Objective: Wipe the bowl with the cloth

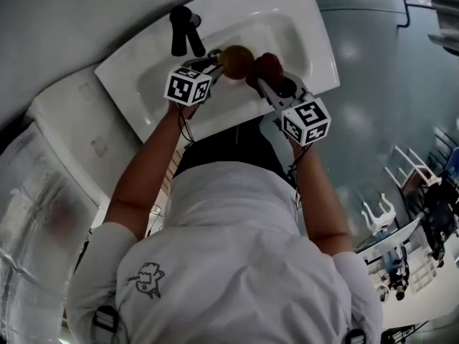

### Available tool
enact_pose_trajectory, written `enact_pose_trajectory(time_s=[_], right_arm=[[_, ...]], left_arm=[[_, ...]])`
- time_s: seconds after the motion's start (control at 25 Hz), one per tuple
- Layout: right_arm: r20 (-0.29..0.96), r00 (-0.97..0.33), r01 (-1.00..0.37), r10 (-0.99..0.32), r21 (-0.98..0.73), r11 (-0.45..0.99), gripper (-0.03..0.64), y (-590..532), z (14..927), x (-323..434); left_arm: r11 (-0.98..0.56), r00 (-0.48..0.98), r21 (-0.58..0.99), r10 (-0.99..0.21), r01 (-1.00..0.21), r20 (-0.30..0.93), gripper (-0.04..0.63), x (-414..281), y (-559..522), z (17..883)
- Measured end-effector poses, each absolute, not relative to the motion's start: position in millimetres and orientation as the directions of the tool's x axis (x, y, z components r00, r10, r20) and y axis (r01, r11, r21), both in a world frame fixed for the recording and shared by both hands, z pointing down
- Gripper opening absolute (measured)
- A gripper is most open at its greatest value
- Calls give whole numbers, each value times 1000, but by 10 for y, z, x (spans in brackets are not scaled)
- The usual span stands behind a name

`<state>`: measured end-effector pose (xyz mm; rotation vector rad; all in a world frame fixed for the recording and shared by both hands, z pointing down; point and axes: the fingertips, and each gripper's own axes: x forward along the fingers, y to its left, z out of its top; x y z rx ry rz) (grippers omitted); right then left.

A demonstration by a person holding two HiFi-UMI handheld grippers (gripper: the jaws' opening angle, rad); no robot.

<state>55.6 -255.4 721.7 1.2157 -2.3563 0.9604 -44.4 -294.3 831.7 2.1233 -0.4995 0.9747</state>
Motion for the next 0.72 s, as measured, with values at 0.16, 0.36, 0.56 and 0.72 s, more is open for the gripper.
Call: enact_pose_trajectory(time_s=[0.16,0.36,0.56,0.72], right_arm=[[568,-578,-816,-586,-417,401,110,-2571,7317,568],[579,-574,-819,-580,-420,391,110,-2561,7378,575],[585,-564,-825,-583,-425,371,110,-2531,7434,634],[583,-568,-822,-581,-437,366,110,-2522,7460,624]], left_arm=[[-637,615,463,-23,-617,788,155,-415,-2936,8531],[-649,587,443,-7,-618,810,158,-382,-2987,8779],[-655,560,433,18,-619,828,158,-359,-2966,8995],[-681,540,404,16,-611,842,155,-329,-2954,9068]])
